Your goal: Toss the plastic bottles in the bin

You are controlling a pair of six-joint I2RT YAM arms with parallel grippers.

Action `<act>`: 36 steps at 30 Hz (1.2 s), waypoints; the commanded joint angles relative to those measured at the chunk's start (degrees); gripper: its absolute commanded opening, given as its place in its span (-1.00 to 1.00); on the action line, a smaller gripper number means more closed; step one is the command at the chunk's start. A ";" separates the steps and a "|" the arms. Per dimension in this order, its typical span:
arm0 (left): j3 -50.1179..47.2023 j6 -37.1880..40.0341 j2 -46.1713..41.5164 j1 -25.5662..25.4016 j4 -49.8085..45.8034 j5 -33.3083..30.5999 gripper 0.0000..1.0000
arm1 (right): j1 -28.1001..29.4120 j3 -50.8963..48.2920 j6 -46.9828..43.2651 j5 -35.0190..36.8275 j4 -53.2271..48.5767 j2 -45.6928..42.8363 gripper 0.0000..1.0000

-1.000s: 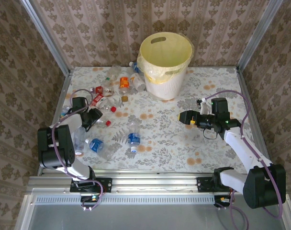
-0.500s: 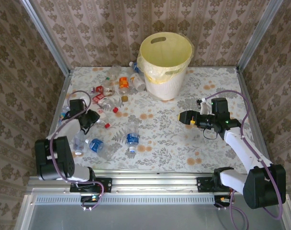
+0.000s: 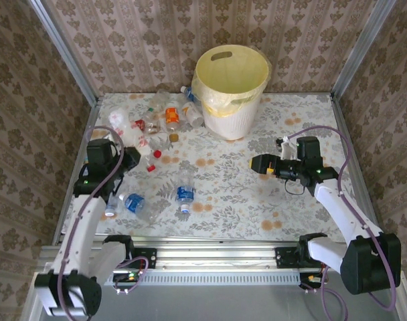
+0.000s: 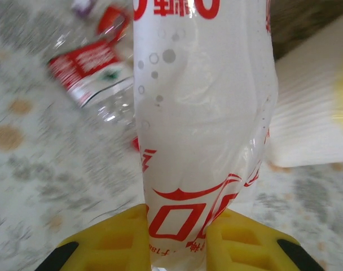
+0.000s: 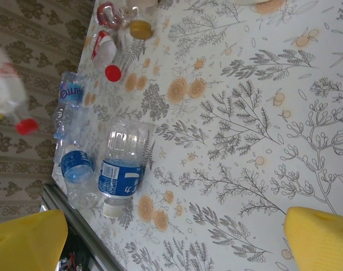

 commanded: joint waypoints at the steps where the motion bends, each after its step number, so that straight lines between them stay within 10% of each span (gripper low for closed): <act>1: 4.77 1.64 -2.06 -2.17 5.94 3.65 -0.68 | 0.21 1.80 -0.76 -0.74 -1.57 -1.07 1.00; 14: 45.15 2.13 33.80 -16.49 23.89 12.59 -0.60 | 0.21 2.51 -1.38 -0.58 -2.91 -1.84 1.00; 18: 84.37 1.07 61.84 -20.08 9.91 19.14 0.11 | 0.13 3.34 -1.69 -0.84 -3.59 -1.95 1.00; 21: 110.88 0.19 77.76 -20.30 -0.50 20.41 0.99 | 0.10 3.42 -2.01 -1.15 -3.91 -2.17 1.00; 24: 124.81 -2.80 83.50 -17.62 -9.20 20.89 1.00 | 0.04 3.35 -1.95 -1.68 -4.30 -2.43 1.00; 28: 115.68 5.40 73.15 -16.19 -18.30 16.10 0.99 | 0.04 2.38 -1.55 -1.69 -4.15 -4.02 1.00; 36: 62.63 9.61 33.37 -14.29 -6.04 8.92 1.00 | 0.04 2.69 -1.17 -0.37 -4.86 -2.97 1.00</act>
